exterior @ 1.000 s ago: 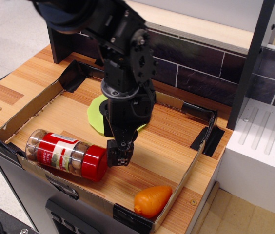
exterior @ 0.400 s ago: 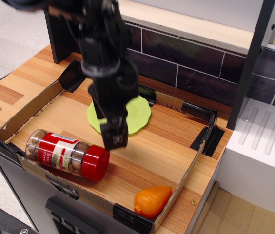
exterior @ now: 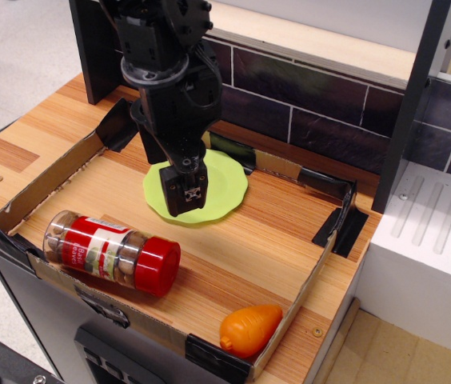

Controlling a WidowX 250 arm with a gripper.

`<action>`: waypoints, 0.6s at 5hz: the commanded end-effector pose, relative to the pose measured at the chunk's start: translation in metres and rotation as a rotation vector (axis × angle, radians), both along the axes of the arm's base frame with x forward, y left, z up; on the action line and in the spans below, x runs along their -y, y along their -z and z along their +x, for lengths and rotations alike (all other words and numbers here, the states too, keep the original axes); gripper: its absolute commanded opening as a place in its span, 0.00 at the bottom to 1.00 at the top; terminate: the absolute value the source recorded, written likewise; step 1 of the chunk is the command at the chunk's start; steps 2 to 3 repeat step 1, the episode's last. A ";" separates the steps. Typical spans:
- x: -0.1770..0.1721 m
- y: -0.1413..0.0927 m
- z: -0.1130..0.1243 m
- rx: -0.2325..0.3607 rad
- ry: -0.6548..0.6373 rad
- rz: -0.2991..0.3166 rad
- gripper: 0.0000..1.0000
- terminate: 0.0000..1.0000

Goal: Topple basil bottle

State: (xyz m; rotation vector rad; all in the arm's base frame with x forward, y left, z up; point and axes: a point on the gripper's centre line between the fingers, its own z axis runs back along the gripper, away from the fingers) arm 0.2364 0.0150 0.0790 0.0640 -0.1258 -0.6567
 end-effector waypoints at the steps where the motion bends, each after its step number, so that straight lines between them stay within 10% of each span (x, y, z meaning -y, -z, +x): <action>1: -0.001 -0.012 0.008 0.044 0.000 0.007 1.00 1.00; 3: -0.001 -0.012 0.008 0.044 0.000 0.007 1.00 1.00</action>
